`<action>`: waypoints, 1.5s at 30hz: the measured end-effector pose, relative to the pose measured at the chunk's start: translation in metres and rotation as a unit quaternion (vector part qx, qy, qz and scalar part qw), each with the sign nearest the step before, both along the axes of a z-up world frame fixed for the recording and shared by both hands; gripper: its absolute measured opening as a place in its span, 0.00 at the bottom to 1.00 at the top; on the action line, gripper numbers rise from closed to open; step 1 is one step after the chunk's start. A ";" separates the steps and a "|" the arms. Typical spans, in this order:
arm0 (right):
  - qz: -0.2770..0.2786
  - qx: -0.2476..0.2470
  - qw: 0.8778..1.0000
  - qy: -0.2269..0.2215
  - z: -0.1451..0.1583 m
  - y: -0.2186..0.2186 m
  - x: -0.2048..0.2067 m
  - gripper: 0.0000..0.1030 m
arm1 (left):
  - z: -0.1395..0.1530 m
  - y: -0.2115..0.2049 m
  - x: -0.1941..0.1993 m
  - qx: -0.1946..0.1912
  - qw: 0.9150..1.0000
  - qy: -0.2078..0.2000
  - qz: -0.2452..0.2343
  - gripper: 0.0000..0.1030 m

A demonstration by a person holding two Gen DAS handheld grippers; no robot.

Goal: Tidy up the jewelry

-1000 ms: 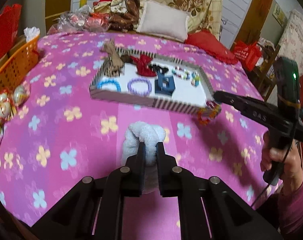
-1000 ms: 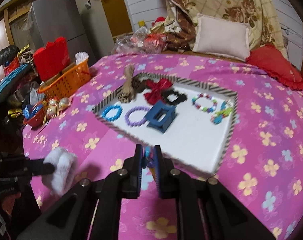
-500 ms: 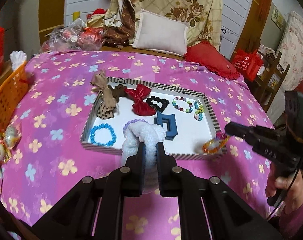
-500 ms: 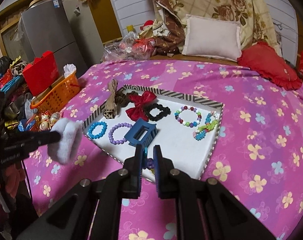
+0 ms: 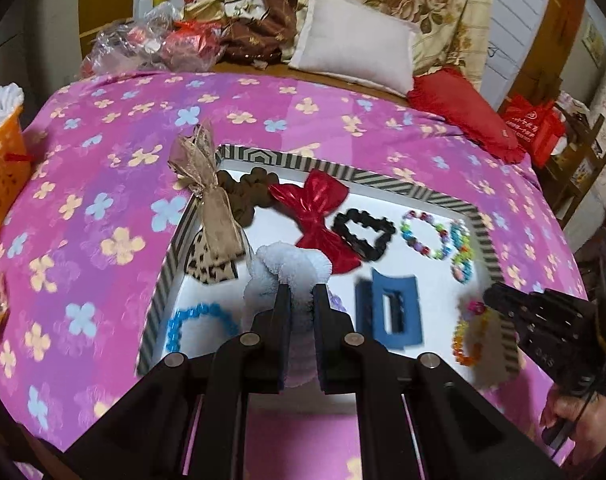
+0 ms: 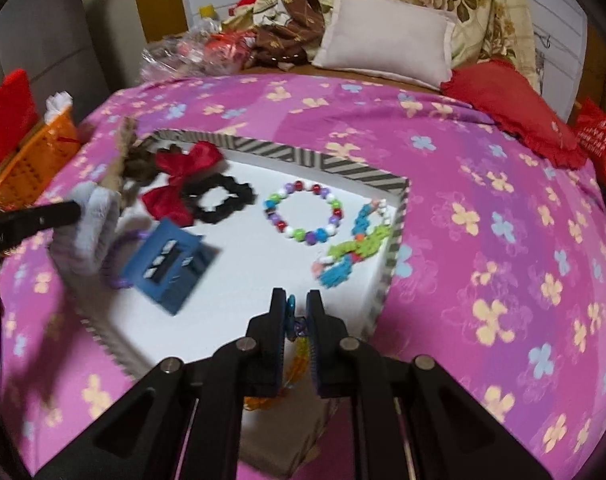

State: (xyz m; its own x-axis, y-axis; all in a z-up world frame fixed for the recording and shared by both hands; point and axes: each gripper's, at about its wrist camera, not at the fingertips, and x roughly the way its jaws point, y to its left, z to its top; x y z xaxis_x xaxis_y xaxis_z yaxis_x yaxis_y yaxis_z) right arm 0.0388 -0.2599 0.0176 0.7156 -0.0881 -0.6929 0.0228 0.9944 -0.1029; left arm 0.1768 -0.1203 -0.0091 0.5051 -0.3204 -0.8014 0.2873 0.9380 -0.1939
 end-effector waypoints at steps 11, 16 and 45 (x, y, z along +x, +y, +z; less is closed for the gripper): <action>-0.001 -0.040 0.999 0.006 -0.010 0.002 0.020 0.23 | -0.025 0.000 0.039 0.013 0.999 0.027 0.019 0.11; 0.002 -0.018 1.000 -0.015 -0.003 -0.001 0.007 0.48 | -0.025 0.006 0.040 0.008 0.999 0.035 0.023 0.22; -0.051 0.047 0.995 -0.073 0.000 0.019 -0.113 0.64 | 0.017 0.026 -0.117 0.087 0.992 -0.083 0.038 0.34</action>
